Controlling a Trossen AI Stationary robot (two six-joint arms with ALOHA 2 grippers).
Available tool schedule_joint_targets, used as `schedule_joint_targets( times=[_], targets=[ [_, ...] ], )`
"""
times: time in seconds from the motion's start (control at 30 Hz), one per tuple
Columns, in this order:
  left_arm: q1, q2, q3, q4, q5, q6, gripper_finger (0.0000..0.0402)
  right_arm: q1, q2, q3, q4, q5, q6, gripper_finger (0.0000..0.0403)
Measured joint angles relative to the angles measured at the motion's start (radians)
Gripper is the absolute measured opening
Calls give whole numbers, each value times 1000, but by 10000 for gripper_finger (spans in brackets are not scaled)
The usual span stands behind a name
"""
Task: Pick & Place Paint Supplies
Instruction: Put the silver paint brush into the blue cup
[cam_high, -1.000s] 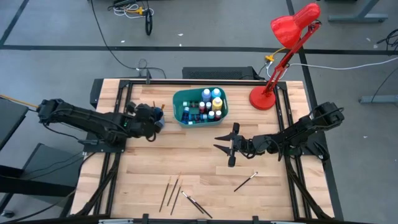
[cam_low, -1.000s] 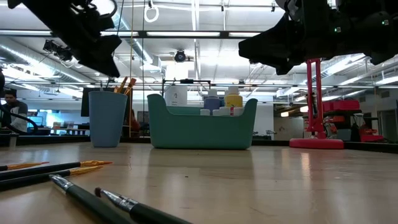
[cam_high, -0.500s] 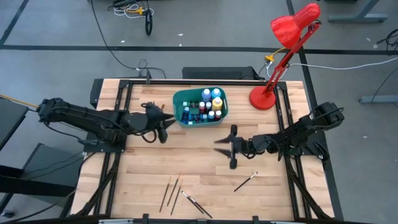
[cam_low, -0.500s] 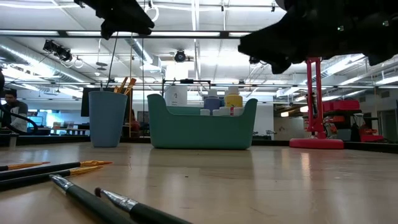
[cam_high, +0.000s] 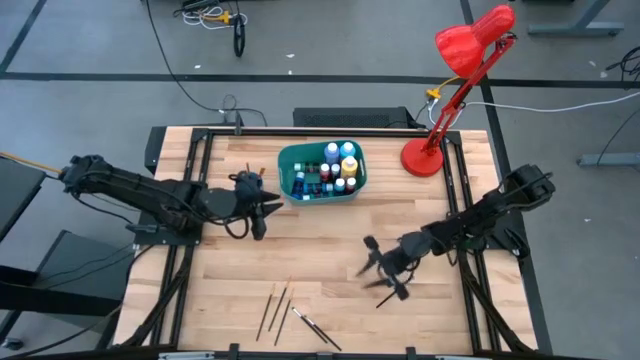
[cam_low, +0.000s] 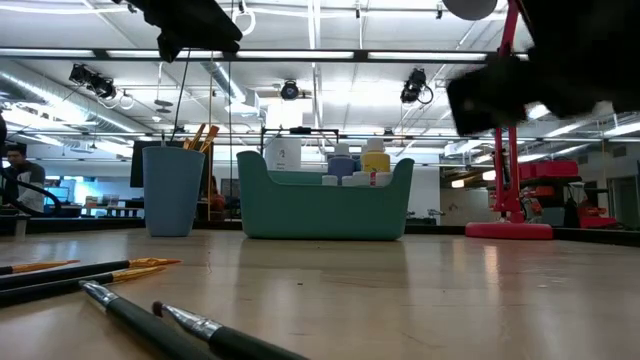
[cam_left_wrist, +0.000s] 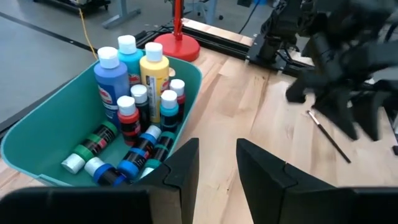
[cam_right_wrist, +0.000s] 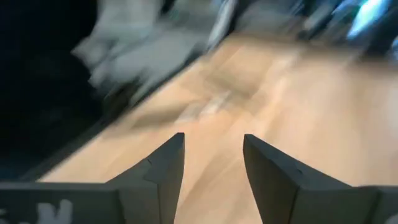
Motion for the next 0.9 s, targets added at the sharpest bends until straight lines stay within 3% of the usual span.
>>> schedule_joint_targets(
  times=[0.13,0.2,0.27,0.47,0.53,0.63,0.73,0.9],
  targets=[
    [-10,0,0,-2,0,-2,116,22,8,-42,-214,-291,54,160],
    [-11,0,0,-4,0,-2,116,40,8,-86,-199,-335,118,151],
    [-11,0,0,-5,0,-2,116,58,8,-134,-155,-278,172,141],
    [-11,0,0,-5,0,6,116,104,8,-288,-22,22,256,115],
    [-11,0,0,-5,2,6,116,119,8,-325,44,34,286,110],
    [-11,0,0,-6,3,6,116,151,8,-359,134,-34,296,104],
    [-11,0,0,-6,2,8,116,181,8,-374,193,-11,280,97],
    [-11,0,0,-6,7,7,116,240,8,-373,150,-1,298,86]
  ],
)
